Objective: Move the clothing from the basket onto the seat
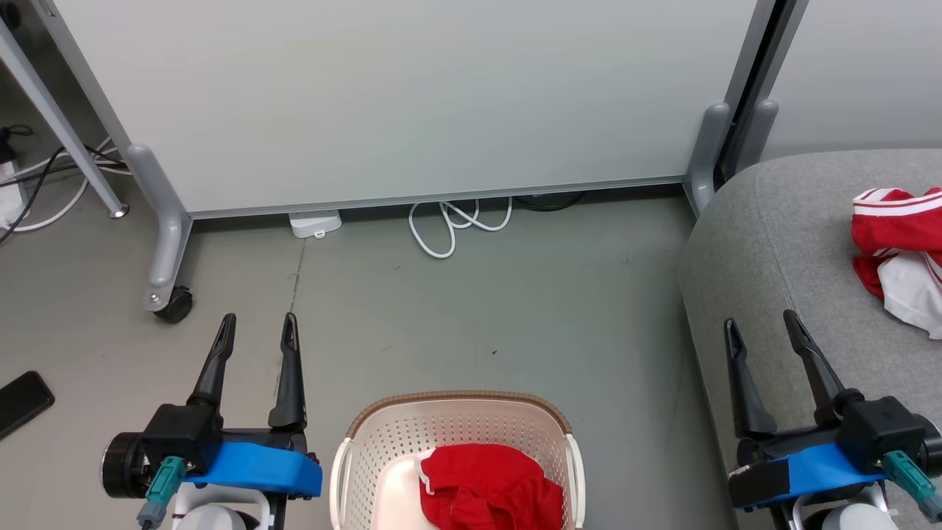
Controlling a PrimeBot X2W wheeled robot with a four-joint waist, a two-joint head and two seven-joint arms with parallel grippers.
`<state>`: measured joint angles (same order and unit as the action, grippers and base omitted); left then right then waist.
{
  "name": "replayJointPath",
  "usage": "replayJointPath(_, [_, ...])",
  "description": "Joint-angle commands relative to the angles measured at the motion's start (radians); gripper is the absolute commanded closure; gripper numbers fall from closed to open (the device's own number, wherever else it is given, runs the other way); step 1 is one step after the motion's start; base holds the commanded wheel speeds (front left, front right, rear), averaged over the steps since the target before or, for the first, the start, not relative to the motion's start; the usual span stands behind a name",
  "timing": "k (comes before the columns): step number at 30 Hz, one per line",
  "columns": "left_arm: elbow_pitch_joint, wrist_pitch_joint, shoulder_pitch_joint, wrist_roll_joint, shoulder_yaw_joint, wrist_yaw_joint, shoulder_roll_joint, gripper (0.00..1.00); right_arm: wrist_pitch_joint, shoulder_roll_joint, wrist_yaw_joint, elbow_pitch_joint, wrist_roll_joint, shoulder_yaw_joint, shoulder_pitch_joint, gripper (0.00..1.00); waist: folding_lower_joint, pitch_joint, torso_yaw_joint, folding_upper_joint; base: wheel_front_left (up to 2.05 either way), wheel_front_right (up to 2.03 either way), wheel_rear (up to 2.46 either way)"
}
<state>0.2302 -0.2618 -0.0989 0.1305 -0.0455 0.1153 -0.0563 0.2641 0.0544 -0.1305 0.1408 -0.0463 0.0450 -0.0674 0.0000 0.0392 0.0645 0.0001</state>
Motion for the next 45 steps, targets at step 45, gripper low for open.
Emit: replayJointPath(45, [0.395, -0.004, -0.356, 0.049, -0.435, 0.015, -0.077, 0.0, 0.001, 0.034, 0.0, -0.054, 0.001, -0.048, -0.204, 0.0, 0.0, 0.291, -0.093, -0.0001, 0.0, 0.0, 0.0])
